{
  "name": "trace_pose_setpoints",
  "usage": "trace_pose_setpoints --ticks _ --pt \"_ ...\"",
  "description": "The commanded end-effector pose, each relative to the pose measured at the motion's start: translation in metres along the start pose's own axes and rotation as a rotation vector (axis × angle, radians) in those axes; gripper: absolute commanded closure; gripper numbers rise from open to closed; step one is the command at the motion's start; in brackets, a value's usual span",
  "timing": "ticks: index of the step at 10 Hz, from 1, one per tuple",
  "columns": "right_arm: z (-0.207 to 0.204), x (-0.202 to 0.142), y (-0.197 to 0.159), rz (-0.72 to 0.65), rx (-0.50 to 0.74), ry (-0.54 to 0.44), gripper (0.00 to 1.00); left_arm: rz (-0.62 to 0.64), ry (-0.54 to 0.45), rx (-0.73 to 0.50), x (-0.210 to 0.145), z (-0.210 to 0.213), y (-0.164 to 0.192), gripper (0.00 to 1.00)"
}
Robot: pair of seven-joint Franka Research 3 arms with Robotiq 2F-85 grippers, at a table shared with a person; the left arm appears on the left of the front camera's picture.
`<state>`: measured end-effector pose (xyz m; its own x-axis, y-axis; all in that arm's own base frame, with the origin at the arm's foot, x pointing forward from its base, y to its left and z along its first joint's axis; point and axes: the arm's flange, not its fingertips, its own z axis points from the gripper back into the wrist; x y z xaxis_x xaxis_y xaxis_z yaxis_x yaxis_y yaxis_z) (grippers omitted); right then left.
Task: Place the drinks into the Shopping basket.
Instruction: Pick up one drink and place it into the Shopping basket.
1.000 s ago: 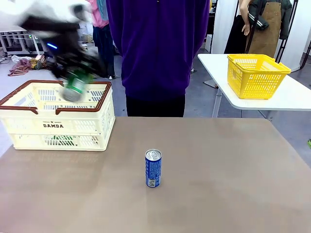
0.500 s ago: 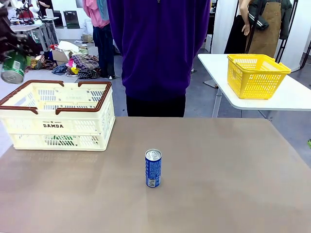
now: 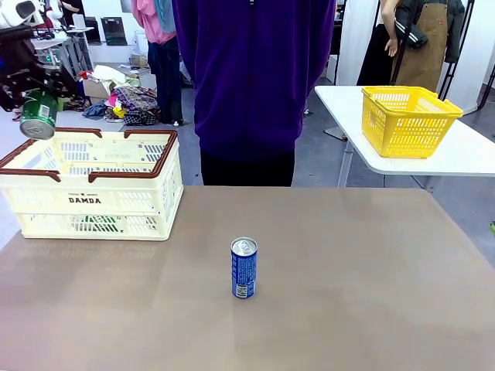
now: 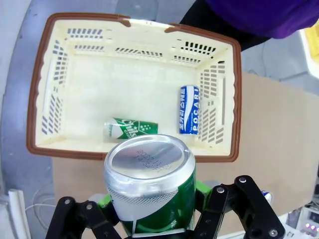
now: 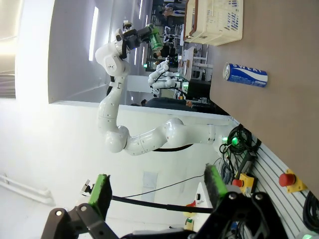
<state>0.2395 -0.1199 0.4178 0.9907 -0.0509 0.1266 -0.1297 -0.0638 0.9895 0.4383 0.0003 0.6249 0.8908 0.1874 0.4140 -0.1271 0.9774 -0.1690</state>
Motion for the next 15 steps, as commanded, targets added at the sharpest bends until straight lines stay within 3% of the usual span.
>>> trace_pose_setpoints --ticks 1,4,7,15 --pt "0.000 0.003 0.003 0.015 0.015 -0.004 0.00 -0.005 0.000 0.000 0.001 -0.004 -0.004 1.00" --pt "0.000 0.003 0.003 0.015 0.015 -0.004 0.00 -0.167 -0.061 -0.003 0.050 -0.056 -0.009 1.00" --pt "0.000 0.003 0.003 0.015 0.015 -0.004 0.00 -0.156 -0.026 -0.007 0.087 -0.114 0.001 1.00" --pt "0.000 0.003 0.003 0.015 0.015 -0.004 0.00 -0.130 0.168 -0.042 0.089 -0.248 -0.047 1.00"
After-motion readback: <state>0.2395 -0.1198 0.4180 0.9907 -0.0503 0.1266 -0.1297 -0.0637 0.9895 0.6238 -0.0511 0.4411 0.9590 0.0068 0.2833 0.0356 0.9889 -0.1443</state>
